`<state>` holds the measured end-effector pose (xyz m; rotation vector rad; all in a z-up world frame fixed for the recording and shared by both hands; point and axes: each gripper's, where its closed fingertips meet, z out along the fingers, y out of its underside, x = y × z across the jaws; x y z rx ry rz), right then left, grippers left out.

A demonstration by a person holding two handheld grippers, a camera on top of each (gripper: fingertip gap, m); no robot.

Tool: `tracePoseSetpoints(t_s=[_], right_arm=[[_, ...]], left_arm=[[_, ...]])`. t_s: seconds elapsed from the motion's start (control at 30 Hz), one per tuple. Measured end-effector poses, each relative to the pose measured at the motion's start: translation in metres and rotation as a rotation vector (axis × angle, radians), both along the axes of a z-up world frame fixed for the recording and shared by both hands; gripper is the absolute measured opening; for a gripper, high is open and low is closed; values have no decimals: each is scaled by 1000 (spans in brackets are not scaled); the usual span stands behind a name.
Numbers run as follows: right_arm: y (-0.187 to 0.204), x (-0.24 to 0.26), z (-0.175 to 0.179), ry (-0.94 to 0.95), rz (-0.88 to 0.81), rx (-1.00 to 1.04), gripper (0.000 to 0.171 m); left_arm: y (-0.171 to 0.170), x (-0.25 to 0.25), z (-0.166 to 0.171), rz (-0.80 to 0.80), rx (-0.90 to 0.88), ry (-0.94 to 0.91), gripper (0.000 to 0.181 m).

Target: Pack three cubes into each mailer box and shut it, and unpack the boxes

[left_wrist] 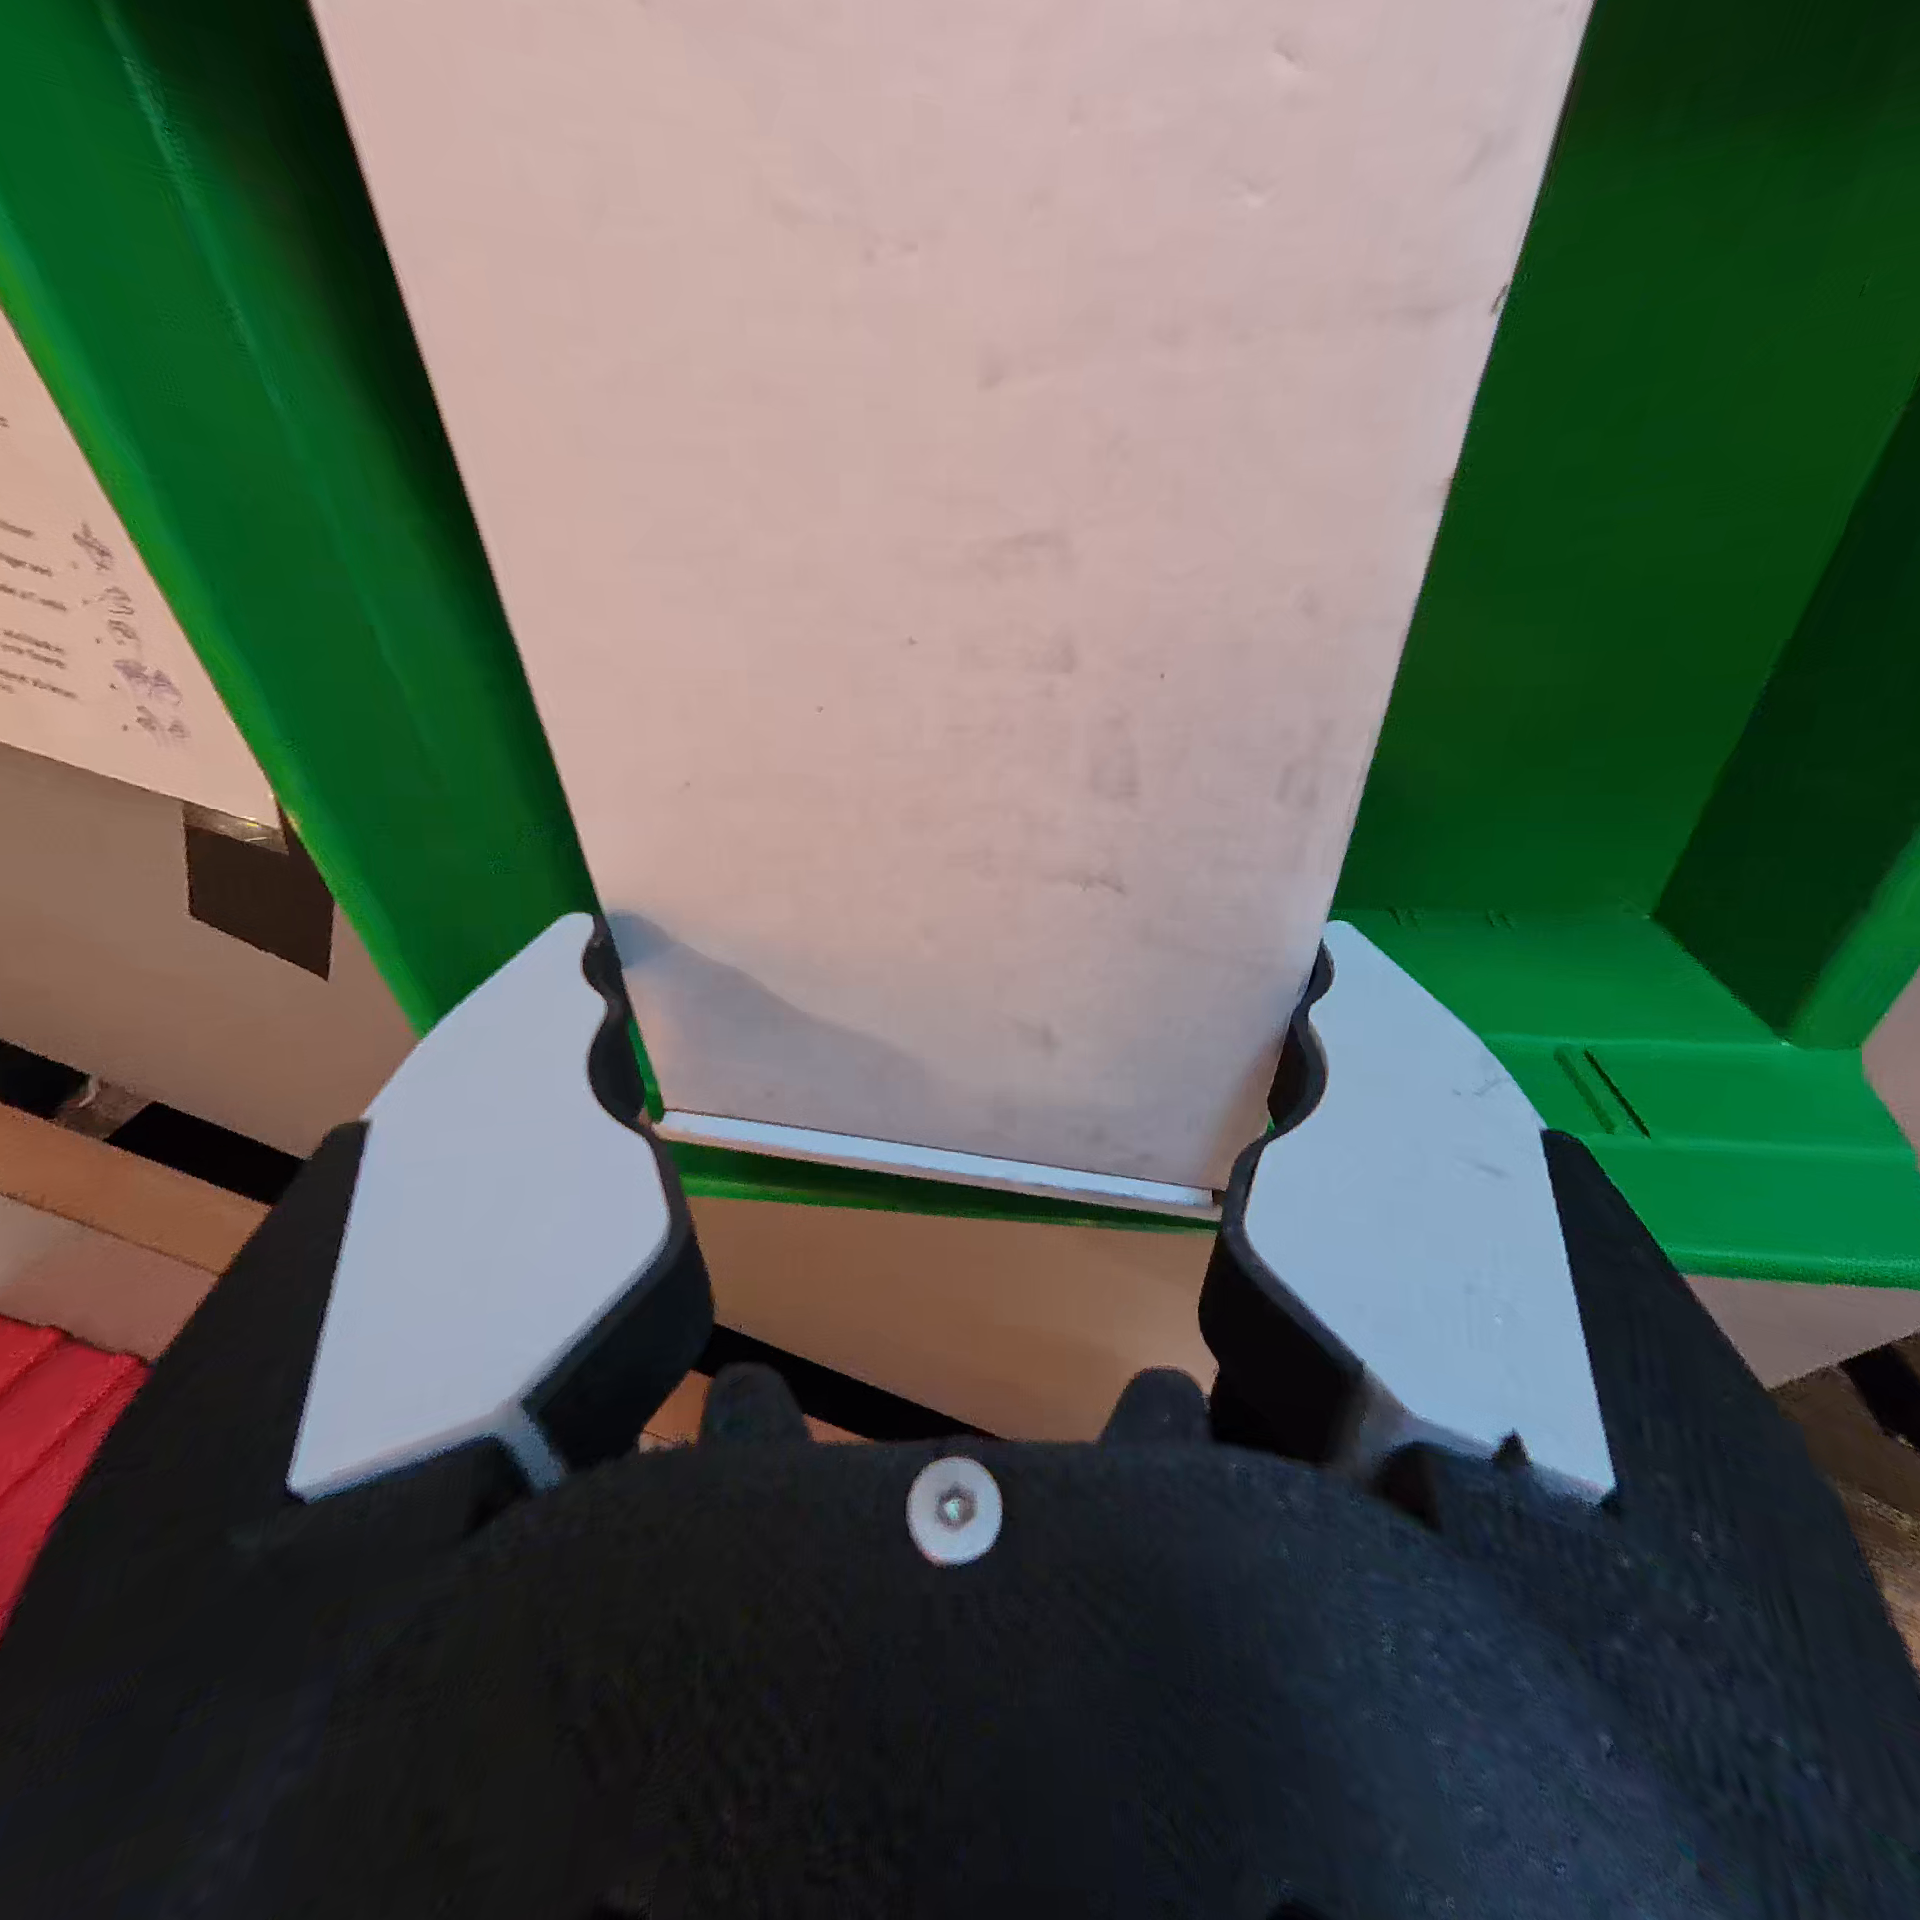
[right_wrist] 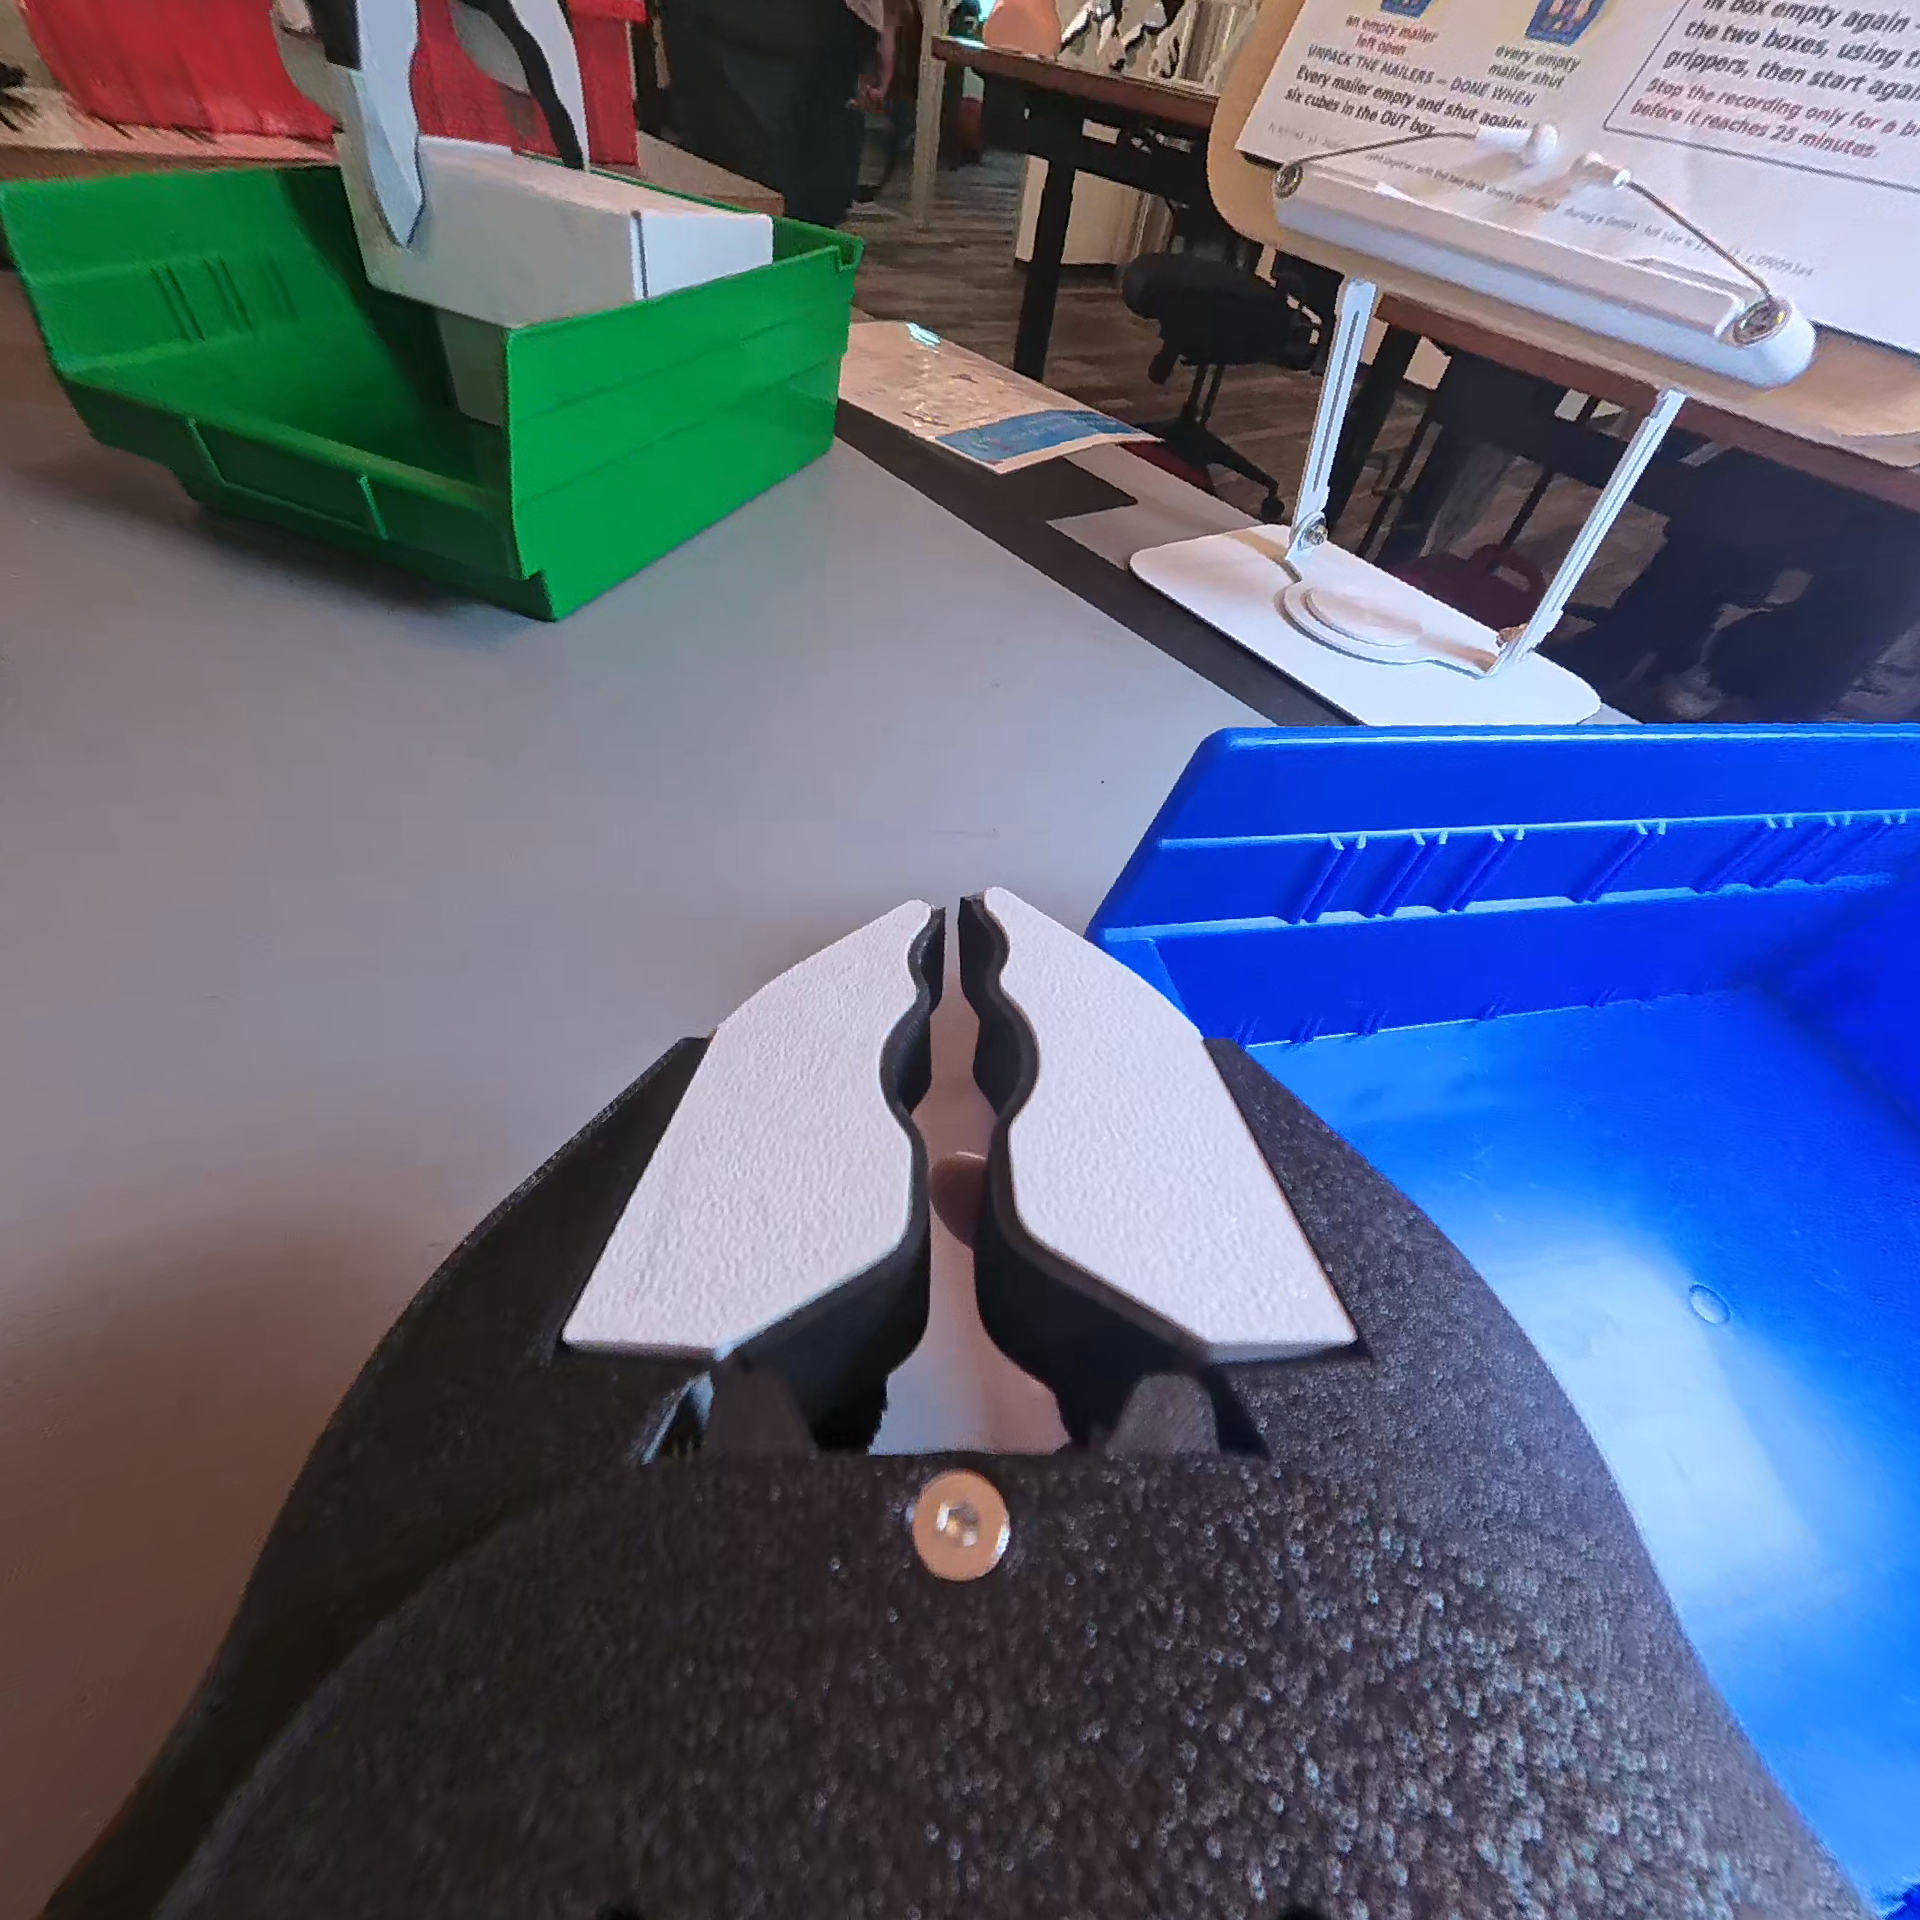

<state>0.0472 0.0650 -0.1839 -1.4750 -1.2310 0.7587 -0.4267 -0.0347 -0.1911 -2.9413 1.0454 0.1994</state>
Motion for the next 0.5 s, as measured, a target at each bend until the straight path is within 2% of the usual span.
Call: tracePoseSetpoints(t_s=[0.17,0.37,0.5], right_arm=[[-2,0,-1,-13,7,5,2],[-4,3,-3,-26,8,13,2],[-6,4,3,-7,10,13,2]], left_arm=[[2,-2,-9,13,6,36,135],[1,5,-16,-11,10,6,135],[5,10,-8,-19,109,-16,132]])
